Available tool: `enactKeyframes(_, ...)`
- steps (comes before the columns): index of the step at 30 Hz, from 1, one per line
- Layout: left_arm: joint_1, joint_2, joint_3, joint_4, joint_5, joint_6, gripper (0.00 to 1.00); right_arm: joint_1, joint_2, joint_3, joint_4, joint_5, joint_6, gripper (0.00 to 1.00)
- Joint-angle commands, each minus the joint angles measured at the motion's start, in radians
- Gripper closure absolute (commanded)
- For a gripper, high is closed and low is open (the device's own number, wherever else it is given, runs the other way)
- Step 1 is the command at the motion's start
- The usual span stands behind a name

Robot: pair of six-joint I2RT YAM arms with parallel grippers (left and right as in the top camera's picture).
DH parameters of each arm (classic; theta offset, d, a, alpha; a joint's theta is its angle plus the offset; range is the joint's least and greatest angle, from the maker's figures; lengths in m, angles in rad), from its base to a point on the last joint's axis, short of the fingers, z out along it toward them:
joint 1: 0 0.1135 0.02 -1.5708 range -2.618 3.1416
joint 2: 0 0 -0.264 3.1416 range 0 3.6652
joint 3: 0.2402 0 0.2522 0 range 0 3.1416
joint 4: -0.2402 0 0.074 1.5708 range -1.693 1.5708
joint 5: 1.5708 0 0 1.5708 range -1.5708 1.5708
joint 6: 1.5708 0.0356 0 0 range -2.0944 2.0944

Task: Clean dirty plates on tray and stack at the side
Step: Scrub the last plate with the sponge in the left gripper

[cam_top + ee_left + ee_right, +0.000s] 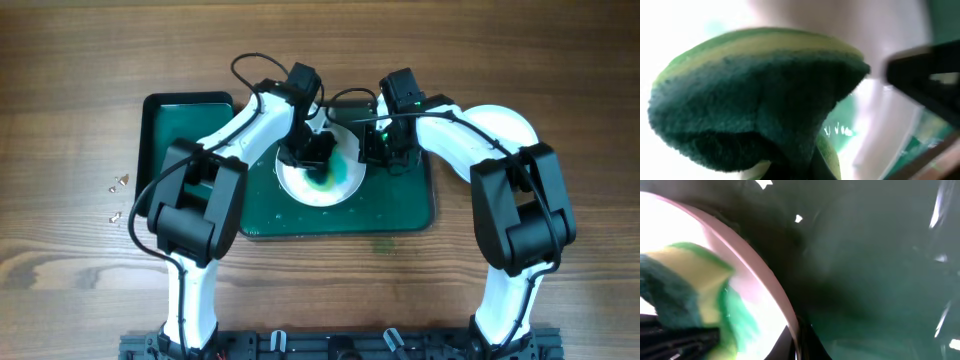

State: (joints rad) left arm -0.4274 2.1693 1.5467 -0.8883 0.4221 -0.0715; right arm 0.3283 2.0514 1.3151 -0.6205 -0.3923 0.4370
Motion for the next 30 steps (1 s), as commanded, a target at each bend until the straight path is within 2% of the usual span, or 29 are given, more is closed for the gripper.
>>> enactKeyframes(1,-0.028,0.045,-0.023,0.076,0.17,0.068,0.96,-0.008,0.024,-0.021,0.002,0.027,0.026,0.96)
enactKeyframes(6,-0.008,0.045,-0.023,0.19,0.033,0.032,0.96,-0.008,0.024,-0.021,0.003,0.027,0.026,0.96)
enactKeyframes(11,0.052,0.045,-0.022,0.258,-0.343,-0.21,0.96,-0.008,0.024,-0.021,0.003,0.027,0.026,0.96)
enactKeyframes(15,0.11,0.045,-0.021,0.232,-0.544,-0.356,0.96,-0.008,0.024,-0.021,0.003,0.028,0.026,0.96)
enactKeyframes(18,0.143,0.045,-0.021,0.169,-0.584,-0.363,0.96,-0.008,0.024,-0.021,0.003,0.028,0.026,0.96)
enactKeyframes(21,0.153,0.045,-0.021,0.048,-0.572,-0.358,0.96,-0.008,0.024,-0.021,0.003,0.028,0.021,0.96)
enactKeyframes(23,0.145,0.045,-0.021,-0.041,-0.493,-0.295,0.96,-0.008,0.024,-0.021,0.004,0.028,0.018,0.96)
enactKeyframes(25,0.134,0.045,-0.021,-0.098,-0.363,-0.188,0.96,-0.008,0.024,-0.021,0.004,0.027,0.018,0.96)
enactKeyframes(28,0.109,0.045,-0.021,-0.169,0.0,0.077,0.96,-0.008,0.024,-0.021,0.006,0.027,0.019,0.96)
enactKeyframes(30,0.095,0.045,-0.021,-0.179,0.161,0.169,0.96,-0.008,0.024,-0.021,0.005,0.027,0.019,0.96)
